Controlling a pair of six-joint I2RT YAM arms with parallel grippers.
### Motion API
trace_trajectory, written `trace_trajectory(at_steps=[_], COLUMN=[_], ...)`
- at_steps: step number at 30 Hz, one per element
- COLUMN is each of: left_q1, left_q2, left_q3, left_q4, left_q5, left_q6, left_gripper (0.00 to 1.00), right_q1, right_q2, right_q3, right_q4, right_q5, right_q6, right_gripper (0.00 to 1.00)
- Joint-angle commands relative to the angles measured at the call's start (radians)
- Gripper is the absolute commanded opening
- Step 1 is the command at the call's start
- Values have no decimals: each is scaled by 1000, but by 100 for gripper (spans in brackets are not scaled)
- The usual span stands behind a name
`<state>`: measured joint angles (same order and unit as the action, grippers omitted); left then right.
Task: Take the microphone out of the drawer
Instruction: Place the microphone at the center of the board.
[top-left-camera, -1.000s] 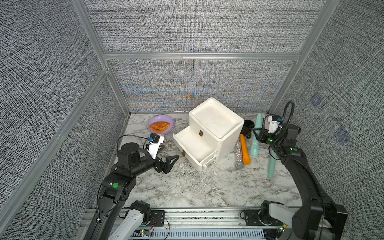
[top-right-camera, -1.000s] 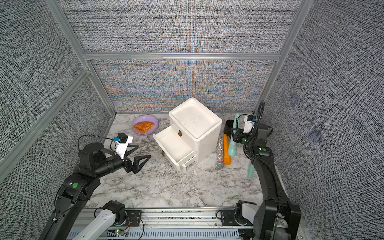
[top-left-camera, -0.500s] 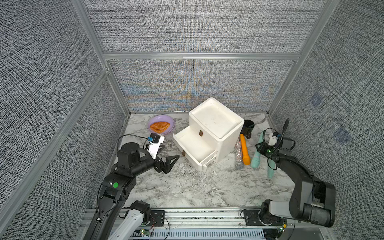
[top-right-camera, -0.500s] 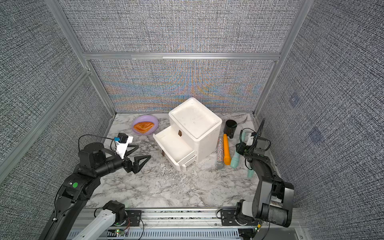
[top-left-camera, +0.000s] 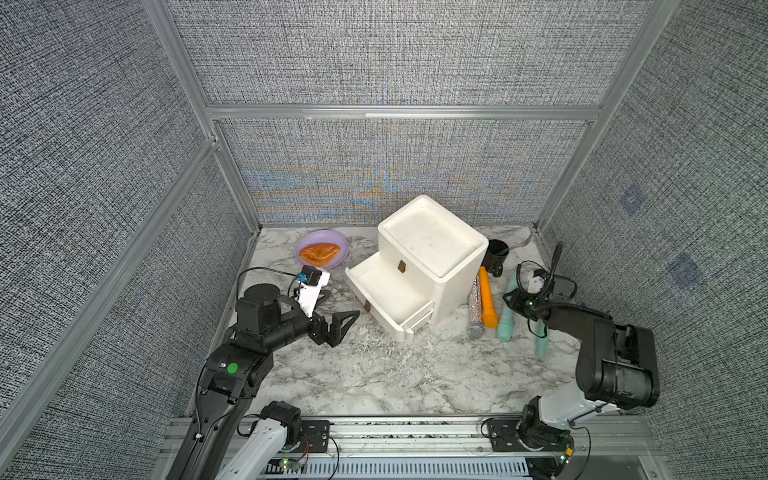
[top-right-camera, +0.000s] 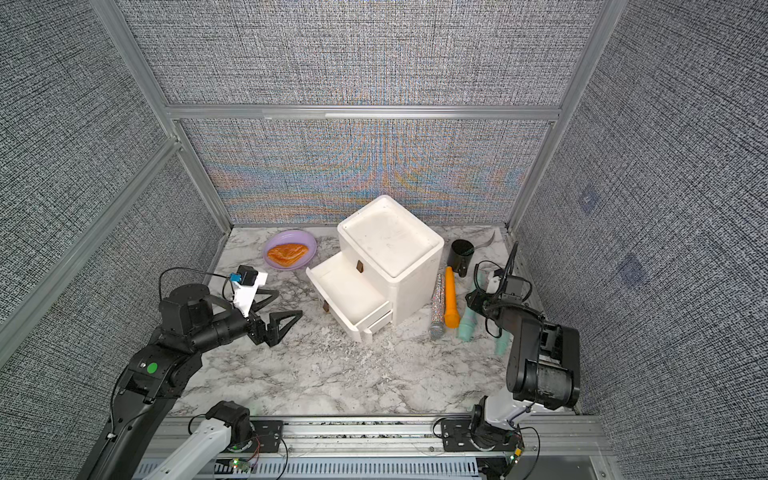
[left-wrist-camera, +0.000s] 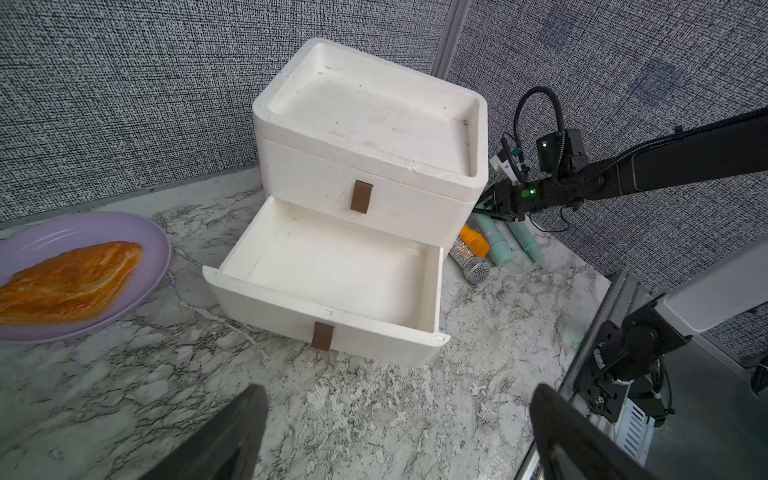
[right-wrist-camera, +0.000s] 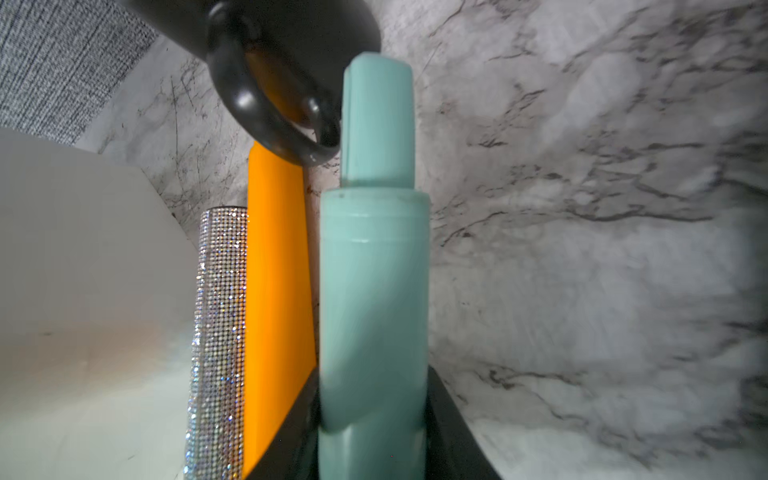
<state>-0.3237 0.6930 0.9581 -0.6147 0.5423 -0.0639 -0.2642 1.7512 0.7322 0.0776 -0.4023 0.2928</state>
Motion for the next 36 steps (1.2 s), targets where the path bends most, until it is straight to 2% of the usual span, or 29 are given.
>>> trace_trajectory(at_steps=[1,4,5,13,24,27,30,34,36], left_q1=[2,3,2,2,2,1,1,2,1], left_q2=[-8,-10,-10,-15,-4,-1,2,10,14], left_q3=[-2,-5,-4,-1,0,1,1,4,4], left_q4=[29,31,30,30,31,30,34,36,36], left_q5=[15,22,24,24,28,28,29,30,31], left_q6=[0,-2,-2,0,0,-1,-4,-7,-7], left_gripper=[100,100,100,100,100,100,100,100,100], right_q1=[7,13,17,32,50,49,51,52,56], right_q2=[19,37,43,60,56,23,-21,-76,-116], right_q3=[23,40,47,61,62,61,61,110,124], right_q4=[15,1,-6,-24,-30,-30,-52,-91,-111], right_q5=[-23,-26,-25,-24,-31,-27,-14,-18,-21], right_q6=[-10,-16,-19,-33,-38,-33,-39,-39,-34], right_gripper=[4,29,35,50,56,57,67,70,76])
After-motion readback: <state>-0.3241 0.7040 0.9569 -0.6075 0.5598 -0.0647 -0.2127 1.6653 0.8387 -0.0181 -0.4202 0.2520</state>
